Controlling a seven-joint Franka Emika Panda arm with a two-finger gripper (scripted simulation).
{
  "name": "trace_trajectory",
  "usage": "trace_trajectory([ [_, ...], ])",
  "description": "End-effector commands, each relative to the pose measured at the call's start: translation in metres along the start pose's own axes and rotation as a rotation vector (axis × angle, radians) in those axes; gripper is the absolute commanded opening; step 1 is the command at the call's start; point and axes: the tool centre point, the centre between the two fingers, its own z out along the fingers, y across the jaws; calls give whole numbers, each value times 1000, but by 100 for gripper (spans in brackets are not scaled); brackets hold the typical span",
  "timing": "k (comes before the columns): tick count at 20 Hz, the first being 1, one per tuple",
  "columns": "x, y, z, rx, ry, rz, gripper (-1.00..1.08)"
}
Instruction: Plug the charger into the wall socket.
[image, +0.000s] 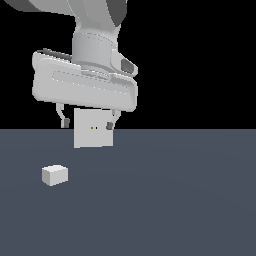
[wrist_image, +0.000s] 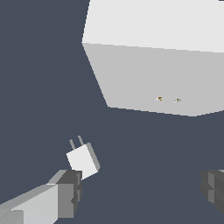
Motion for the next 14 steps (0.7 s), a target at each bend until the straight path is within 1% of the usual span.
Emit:
trace_trajectory([
  [1,-1,-8,6,8,27,-60,100],
  [14,-9,-47,33,54,149,-332,100],
])
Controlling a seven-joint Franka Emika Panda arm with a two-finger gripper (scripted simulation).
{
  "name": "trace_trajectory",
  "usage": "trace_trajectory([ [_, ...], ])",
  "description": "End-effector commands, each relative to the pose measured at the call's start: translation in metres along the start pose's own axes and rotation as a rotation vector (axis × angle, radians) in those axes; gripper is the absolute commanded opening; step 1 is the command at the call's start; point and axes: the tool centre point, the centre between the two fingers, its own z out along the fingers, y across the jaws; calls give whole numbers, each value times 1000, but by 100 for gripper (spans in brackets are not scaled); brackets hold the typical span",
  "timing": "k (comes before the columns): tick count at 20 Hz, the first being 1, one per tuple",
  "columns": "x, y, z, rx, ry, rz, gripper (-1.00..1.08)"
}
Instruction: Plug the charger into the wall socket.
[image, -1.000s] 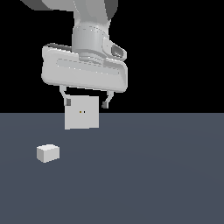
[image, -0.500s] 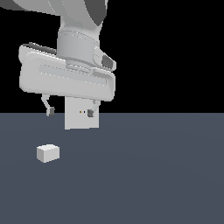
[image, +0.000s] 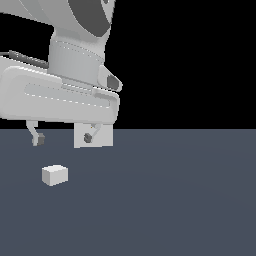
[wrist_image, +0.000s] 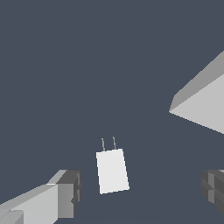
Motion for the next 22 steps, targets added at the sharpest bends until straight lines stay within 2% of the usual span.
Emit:
trace_trajectory([
  [1,0,-6,4,7,21,-44,100],
  [10,-3,-20,15,25,61,-138,100],
  [22,-8,-20,29,27,62,-146,100],
])
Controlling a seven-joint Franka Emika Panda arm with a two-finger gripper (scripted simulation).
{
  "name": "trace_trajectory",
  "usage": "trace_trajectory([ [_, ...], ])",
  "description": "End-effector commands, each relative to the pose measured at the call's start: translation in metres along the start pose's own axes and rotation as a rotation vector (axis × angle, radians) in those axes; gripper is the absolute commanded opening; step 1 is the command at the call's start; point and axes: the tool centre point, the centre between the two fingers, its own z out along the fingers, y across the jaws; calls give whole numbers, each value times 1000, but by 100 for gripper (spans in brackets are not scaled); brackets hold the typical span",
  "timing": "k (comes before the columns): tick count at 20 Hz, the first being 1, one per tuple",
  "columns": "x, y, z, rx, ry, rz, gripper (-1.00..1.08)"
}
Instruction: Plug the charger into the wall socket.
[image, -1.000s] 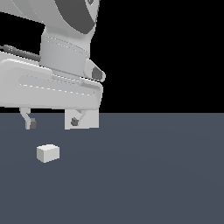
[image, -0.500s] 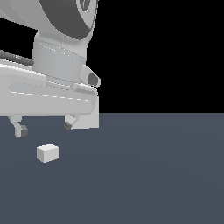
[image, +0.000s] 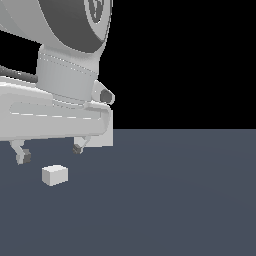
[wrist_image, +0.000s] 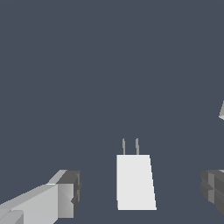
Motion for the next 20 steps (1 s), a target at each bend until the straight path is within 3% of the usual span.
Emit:
trace_trajectory([
  [1,-4,-1,9,1,-1,-1,100],
  [12,-17,-1,39,1,-2,-4,100],
  [13,-17,-1,39,1,-2,-4,-100],
  [20,-17,-1,39,1,-2,-4,-100],
])
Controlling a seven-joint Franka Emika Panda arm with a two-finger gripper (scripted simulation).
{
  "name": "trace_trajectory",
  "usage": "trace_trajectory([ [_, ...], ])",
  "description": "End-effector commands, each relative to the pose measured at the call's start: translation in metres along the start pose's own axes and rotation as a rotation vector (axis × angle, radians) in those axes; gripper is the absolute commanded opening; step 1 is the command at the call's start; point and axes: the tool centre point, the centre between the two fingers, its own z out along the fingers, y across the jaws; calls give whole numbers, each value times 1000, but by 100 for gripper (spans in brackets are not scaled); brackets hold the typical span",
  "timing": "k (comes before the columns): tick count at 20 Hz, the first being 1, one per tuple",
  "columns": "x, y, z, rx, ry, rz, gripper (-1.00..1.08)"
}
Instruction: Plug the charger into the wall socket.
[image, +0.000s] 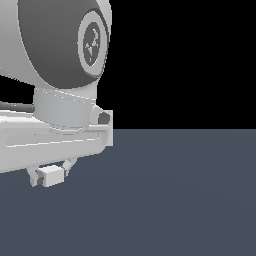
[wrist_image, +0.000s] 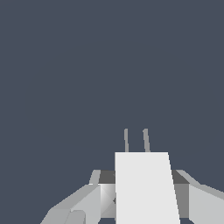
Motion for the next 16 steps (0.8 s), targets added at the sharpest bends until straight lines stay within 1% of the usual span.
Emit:
trace_trajectory([
  [1,-2,3,0,-3,-1,5,-100],
  [4,0,0,0,0,0,1,-100],
  [8,1,4,-4,-10,1,24,-100],
  [12,3,11,-13,-32,3,78,-100],
  [16,4,23,-27,-66,5,162,-100],
])
